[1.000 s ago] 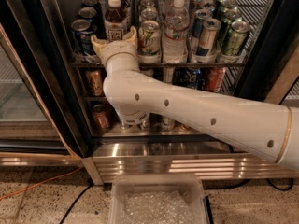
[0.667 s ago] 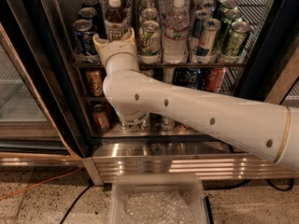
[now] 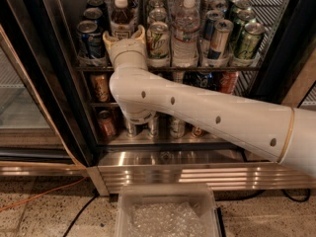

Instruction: Pick blue plastic bottle from top shelf of fridge

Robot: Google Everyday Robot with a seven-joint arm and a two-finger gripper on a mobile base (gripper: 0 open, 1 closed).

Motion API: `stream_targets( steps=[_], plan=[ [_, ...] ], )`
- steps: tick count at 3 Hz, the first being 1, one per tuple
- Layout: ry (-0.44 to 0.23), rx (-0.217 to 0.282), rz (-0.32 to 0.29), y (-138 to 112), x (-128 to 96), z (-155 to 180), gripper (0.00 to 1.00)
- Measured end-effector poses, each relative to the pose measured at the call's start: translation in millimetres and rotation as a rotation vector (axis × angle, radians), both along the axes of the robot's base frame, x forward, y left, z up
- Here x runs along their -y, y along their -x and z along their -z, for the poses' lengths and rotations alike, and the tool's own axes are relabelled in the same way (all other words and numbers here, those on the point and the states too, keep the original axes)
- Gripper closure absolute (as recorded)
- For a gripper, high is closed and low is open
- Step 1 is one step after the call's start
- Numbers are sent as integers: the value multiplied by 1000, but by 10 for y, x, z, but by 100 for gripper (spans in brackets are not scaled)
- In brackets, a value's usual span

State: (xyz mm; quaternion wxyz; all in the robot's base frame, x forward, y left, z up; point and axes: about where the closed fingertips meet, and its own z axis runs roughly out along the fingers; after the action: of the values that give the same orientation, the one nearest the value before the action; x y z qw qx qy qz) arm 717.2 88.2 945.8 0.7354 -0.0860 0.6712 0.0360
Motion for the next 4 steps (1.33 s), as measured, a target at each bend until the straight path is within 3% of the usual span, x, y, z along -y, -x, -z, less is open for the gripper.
stream_targets(
  steps=[1, 4],
  plan=[
    [-1, -3, 0, -38, -14, 16, 38],
    [-17, -2, -21, -66, -31, 27, 100]
  ],
)
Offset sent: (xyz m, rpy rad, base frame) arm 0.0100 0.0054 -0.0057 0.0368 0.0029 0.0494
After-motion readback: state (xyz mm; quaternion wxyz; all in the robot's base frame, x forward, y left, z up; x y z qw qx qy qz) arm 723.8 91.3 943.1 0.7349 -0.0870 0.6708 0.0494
